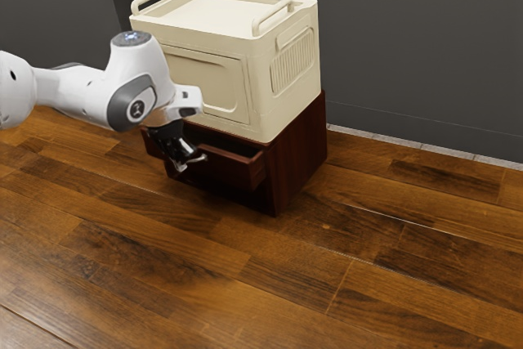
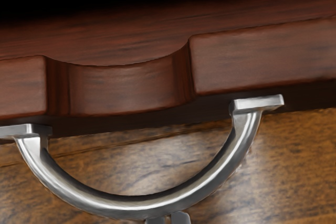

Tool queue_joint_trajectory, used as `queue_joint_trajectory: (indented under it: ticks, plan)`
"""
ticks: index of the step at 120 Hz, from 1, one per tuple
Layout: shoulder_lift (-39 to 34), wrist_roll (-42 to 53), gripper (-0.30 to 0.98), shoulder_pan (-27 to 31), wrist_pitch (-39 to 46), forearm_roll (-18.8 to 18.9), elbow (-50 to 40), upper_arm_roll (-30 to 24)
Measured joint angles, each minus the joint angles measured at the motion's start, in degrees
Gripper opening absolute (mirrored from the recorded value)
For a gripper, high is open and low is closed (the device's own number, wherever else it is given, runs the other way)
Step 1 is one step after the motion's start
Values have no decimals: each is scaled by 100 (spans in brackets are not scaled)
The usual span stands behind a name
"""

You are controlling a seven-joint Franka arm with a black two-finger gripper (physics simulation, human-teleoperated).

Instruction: Push the drawer handle with one arm to close the drawer

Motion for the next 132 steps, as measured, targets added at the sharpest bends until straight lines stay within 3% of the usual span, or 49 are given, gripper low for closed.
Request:
queue_joint_trajectory:
  ticks: [30,72,78,88,108,132]
  plan:
    - [415,487,-9,-84,185,-253,491,0]
    - [816,983,-14,-166,245,-264,966,43]
    - [680,1041,-5,-184,199,-308,875,39]
    - [-138,957,-4,-211,23,-331,184,35]
    - [-1904,348,32,-246,-914,-498,-955,-6]
    - [-2306,-390,54,-282,-1923,-522,-1040,-115]
